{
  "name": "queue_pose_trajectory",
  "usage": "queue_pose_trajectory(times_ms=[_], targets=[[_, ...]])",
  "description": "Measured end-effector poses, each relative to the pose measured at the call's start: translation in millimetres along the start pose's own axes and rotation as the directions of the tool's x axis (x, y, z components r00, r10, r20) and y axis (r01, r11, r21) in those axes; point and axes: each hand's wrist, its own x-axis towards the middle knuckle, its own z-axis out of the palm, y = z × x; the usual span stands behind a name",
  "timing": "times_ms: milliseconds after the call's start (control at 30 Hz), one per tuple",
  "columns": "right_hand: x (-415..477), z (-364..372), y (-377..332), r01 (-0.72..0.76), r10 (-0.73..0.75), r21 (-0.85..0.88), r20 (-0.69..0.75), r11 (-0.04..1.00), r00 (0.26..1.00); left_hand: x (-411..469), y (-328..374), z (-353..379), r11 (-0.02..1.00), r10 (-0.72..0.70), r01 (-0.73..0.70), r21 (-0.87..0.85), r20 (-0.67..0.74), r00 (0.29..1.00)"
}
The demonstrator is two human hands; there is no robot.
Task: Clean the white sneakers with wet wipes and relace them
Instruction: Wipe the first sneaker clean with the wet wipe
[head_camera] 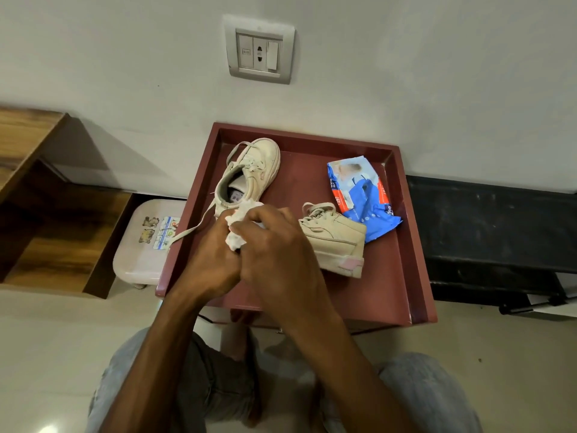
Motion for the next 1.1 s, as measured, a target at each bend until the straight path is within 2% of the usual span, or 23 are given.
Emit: queue_pose_trajectory(times_ms=[33,67,167,267,300,333,367,400,467,500,533,567,600,633,767,900,1100], targets=[[-3.8,-6.6,7.5,-0.015,0.015,-0.002,-0.010,1.000,1.000,3.2,-0.3,-0.8,0.980,0.131,-0.113,-0.162,0.102,0.986],[-8.7,-14.3,15.8,-0.032,0.032,-0.007,-0.027,0.999,0.999,8.6,-10.9,-19.3,0.951,0.155,-0.098,-0.293,0.180,0.971],[-17.4,-27.0,33.2,-0.077,0.083,0.059,-0.094,0.995,0.992,7.7,-12.9,-22.3,0.953,0.215,-0.154,-0.261,0.224,0.951],[-5.2,-15.0,16.1,-0.035,0.037,0.028,-0.055,0.999,0.998,10.1,-22.2,-19.5,0.954,0.205,-0.146,-0.261,0.214,0.955],[0.8,-7.6,5.6,-0.016,0.016,0.012,-0.030,1.000,0.999,10.9,-20.5,-20.5,0.964,0.179,-0.135,-0.227,0.190,0.965],[5.1,-0.5,-3.3,-0.004,0.003,-0.009,-0.010,1.000,1.000,13.8,-15.2,-10.9,0.987,0.149,-0.140,-0.078,0.133,0.980],[8.1,6.8,-9.1,0.004,-0.005,-0.033,-0.005,0.999,1.000,14.0,-11.4,-15.5,0.995,0.036,-0.035,0.091,-0.015,0.999],[9.6,11.2,-11.7,0.014,-0.014,-0.049,-0.009,0.999,1.000,5.9,6.3,-8.6,0.998,-0.031,0.025,0.053,0.121,0.992],[7.9,11.1,-7.9,0.016,-0.017,-0.061,-0.009,0.998,1.000,2.0,14.7,12.3,0.958,0.051,-0.033,0.285,-0.056,0.997],[4.8,7.5,-4.2,0.021,-0.021,-0.059,-0.003,0.998,1.000,5.4,17.1,4.3,0.977,0.008,0.007,0.214,-0.068,0.998],[0.0,2.4,-0.2,0.028,-0.028,-0.061,-0.001,0.998,1.000,1.4,10.9,-4.8,0.993,-0.039,0.034,0.116,0.047,0.998],[-6.1,-3.1,4.1,0.031,-0.031,-0.065,-0.003,0.997,1.000,1.1,-0.6,-1.8,0.980,0.183,-0.188,0.070,0.068,0.981],[-12.2,-8.7,9.5,0.026,-0.027,-0.061,-0.014,0.998,1.000,3.5,-6.1,-8.7,0.957,0.268,-0.243,-0.160,0.166,0.949],[-17.7,-12.9,17.4,0.011,-0.012,-0.035,-0.038,0.999,0.999,6.9,-13.0,-23.8,0.942,0.252,-0.184,-0.282,0.229,0.940],[-27.6,-21.4,61.3,-0.064,0.070,0.061,-0.108,0.996,0.992,8.0,-14.2,-24.4,0.966,0.149,-0.074,-0.249,0.299,0.942],[-30.9,-23.5,79.4,-0.130,0.130,0.000,-0.100,0.991,0.987,6.5,-12.5,-28.5,0.958,0.077,0.017,-0.285,0.314,0.946],[-23.6,-14.2,48.3,-0.062,0.067,0.038,-0.157,0.997,0.985,3.9,-9.5,-22.8,0.956,0.071,0.008,-0.292,0.262,0.962]])
